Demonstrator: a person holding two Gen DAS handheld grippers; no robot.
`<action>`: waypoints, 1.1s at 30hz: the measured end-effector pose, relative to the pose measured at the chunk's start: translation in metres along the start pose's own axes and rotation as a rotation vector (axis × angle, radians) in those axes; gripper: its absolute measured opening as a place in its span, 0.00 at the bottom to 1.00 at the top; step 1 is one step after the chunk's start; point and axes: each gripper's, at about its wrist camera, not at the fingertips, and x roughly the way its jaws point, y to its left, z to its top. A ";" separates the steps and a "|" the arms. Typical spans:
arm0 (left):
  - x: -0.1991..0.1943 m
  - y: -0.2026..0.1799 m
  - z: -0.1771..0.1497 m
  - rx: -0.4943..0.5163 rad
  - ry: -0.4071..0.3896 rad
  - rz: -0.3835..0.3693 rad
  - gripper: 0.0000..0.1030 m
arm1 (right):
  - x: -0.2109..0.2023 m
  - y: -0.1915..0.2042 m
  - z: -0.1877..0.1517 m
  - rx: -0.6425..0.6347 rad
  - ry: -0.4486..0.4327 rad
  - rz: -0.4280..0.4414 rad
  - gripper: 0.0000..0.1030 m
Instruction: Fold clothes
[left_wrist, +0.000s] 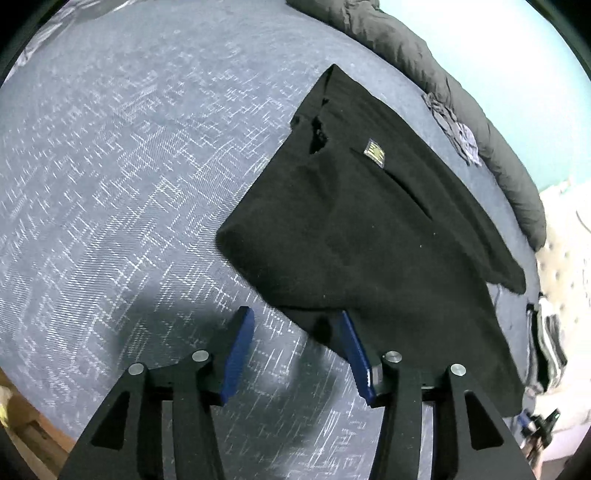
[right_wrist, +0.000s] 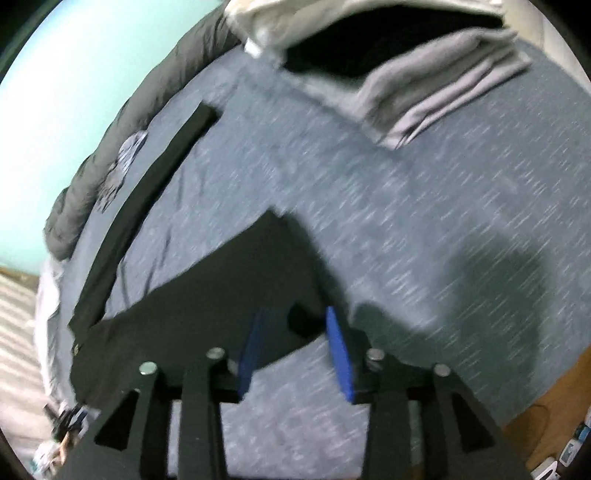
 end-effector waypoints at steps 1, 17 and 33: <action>0.002 0.002 0.000 -0.012 0.000 -0.003 0.51 | 0.006 0.003 -0.004 0.005 0.023 0.016 0.44; 0.010 0.009 0.008 -0.090 -0.072 -0.083 0.14 | 0.037 -0.001 -0.013 0.123 0.040 0.104 0.47; -0.078 -0.018 0.035 -0.050 -0.211 -0.120 0.06 | -0.028 0.039 0.027 0.006 -0.105 0.117 0.03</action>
